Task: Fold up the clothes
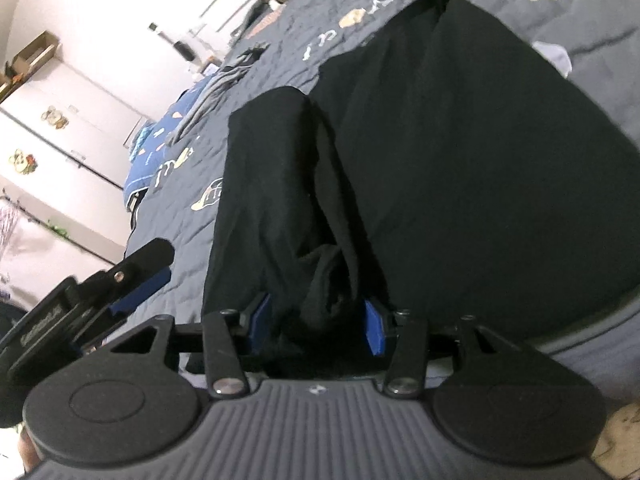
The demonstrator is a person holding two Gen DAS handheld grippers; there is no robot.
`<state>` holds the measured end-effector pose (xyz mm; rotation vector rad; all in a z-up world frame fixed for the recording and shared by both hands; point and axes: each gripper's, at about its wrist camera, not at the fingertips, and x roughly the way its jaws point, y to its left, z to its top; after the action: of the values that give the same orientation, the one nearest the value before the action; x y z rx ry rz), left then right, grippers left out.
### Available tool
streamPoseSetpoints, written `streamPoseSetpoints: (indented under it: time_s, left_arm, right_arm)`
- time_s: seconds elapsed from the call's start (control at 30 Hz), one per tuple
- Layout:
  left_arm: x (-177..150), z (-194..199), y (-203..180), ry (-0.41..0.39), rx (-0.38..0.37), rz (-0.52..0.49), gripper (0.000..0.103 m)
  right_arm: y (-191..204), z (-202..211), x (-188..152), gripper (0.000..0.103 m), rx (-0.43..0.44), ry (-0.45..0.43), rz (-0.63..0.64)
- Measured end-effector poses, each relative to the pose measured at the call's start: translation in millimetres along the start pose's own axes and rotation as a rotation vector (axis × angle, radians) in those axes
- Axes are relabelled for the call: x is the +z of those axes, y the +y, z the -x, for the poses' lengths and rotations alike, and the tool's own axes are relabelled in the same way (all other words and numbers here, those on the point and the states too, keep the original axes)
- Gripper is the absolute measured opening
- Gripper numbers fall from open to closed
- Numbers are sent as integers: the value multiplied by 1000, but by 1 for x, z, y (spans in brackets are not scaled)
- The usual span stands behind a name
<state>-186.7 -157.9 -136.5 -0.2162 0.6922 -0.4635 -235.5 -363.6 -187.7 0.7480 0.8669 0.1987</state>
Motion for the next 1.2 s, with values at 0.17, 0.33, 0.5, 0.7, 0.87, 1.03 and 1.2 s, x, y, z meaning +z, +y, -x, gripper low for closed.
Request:
streamPoseSetpoints:
  time_s: [0.17,0.33,0.5,0.7,0.87,1.03,1.2]
  left_arm:
    - [0,1,2,-1,7,9,62]
    - [0,0,6,3,28,21,62]
    - [0,0,6,5,29,19,62]
    - [-6,3,-11,9,-37,-87,67]
    - [-21,10,-45,-8,-95,-301,72]
    - [-59,1,-87,-54,-8,-623,73]
    - [-99,-22,-123,-106,101,-912,73]
  right_arm:
    - [-4,-5,-1,42,12,-31,-62]
    - [-8,5,2,13,49,-95,-116]
    - [-6,29,8,11,85,-214,-110]
    - [-12,58,24,11,86,-329,-112]
    - [-22,78,27,11,54,-388,-103]
    - [-36,92,30,11,26,-437,-118]
    - [-50,106,30,11,10,-475,-139]
